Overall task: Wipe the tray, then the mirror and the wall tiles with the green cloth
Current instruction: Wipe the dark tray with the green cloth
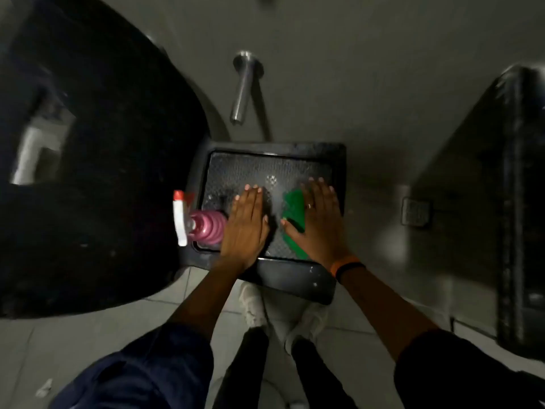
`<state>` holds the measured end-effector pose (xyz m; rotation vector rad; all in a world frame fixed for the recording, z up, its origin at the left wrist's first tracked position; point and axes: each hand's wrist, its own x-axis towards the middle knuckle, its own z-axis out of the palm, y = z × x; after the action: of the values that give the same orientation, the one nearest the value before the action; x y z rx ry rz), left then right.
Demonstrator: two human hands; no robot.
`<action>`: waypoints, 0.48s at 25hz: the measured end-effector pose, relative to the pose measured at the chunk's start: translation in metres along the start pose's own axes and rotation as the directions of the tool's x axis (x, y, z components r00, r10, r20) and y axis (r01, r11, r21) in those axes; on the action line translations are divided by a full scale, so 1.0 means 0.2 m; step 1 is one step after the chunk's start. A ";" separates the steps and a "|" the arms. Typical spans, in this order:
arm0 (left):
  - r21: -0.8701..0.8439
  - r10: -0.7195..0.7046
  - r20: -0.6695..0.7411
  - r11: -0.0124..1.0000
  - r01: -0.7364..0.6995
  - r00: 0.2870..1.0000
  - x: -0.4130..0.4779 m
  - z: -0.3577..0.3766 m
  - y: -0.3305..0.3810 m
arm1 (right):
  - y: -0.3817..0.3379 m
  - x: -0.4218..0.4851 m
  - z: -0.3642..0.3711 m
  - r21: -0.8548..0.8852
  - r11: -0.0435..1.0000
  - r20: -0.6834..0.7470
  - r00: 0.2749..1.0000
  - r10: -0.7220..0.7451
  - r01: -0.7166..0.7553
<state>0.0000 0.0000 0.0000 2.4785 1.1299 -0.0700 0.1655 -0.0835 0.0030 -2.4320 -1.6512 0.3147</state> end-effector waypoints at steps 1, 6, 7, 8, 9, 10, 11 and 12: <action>0.014 0.000 -0.011 1.000 0.000 1.000 0.04 0.11 -0.05 | 0.02 0.01 0.12 -0.011 1.000 0.017 1.000 0.000 0.001; 0.016 0.005 0.024 1.000 -0.005 1.000 0.11 0.47 -0.17 | 0.12 0.01 0.50 -0.102 0.994 -0.013 0.999 0.041 -0.042; 0.035 0.013 0.022 0.999 -0.014 1.000 0.10 0.51 -0.18 | 0.13 0.00 0.54 -0.123 0.991 -0.046 0.998 0.043 -0.048; 0.045 0.020 0.005 0.999 -0.020 1.000 0.10 0.54 -0.17 | 0.13 0.00 0.57 -0.152 0.987 -0.081 0.996 0.032 -0.044; 0.055 0.024 -0.003 0.998 -0.024 1.000 0.10 0.57 -0.18 | 0.13 0.02 0.60 -0.184 0.982 -0.114 0.993 0.033 -0.054; 0.057 0.024 0.000 0.998 -0.024 1.000 0.11 0.57 -0.18 | 0.14 0.04 0.62 -0.212 0.975 -0.131 0.990 0.041 -0.069; 0.053 0.025 0.026 0.998 -0.026 0.999 0.11 0.56 -0.18 | 0.14 0.07 0.61 -0.232 0.970 -0.127 0.991 0.042 -0.071; 0.042 0.026 0.056 0.999 -0.029 0.998 0.12 0.54 -0.17 | 0.15 0.10 0.59 -0.226 0.972 -0.104 0.994 0.038 -0.061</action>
<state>0.0039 -0.0052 -0.1160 2.5128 1.0816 -0.1561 0.1660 -0.0713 -0.1205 -2.6090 -1.6688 0.0086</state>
